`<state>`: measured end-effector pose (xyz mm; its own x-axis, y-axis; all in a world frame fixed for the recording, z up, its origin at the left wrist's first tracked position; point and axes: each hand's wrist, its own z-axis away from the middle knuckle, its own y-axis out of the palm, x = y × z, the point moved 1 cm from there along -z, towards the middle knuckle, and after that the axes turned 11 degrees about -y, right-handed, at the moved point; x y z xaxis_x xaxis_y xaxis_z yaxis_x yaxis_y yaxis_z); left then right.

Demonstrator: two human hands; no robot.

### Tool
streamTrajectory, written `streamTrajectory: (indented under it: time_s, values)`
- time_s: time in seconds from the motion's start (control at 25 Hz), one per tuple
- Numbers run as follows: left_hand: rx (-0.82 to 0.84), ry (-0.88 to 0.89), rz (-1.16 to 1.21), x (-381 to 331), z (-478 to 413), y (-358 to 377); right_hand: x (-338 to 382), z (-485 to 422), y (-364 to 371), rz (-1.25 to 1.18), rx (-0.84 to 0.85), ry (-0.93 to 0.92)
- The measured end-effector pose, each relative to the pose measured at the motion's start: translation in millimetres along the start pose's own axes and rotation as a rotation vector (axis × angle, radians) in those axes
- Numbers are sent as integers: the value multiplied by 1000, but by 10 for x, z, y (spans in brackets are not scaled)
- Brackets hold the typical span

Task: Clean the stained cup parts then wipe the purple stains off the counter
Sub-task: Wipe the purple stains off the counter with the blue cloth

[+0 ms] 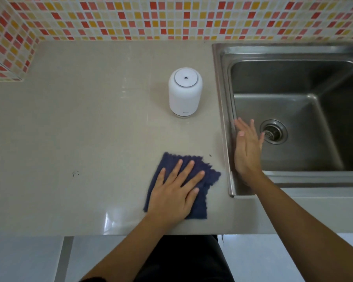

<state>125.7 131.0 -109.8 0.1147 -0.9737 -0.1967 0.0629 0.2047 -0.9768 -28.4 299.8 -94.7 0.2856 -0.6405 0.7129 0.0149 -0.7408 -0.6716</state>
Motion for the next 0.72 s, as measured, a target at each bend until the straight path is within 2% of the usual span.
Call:
streamTrajectory:
  time_s: [0.12, 0.24, 0.28, 0.36, 0.4, 0.48, 0.6, 0.72]
  values:
    - [-55, -137, -44, 577, -223, -104, 65, -337, -138, 9, 24, -112]
    - [-64, -340, 12, 560, -816, -167, 206, -754, 3, -137, 292, -70]
    - [-62, -338, 11, 476, -795, -160, 286, -852, 107, -195, 388, -33]
    - [-8, -182, -21, 483, -469, -108, 438, -970, 310, -315, 473, -26]
    - [11, -112, -28, 621, -235, -107, 484, -1017, 394, -363, 468, -49]
    - [11, -92, -39, 1092, -66, -215, 559, -1110, 509, -397, 417, -85]
    - [-52, -367, -67, 1760, -676, -427, 576, -1220, 619, -346, 357, -99]
    - [-62, -572, 1, 1913, -1714, -547, 581, -1445, 612, -374, 273, -96]
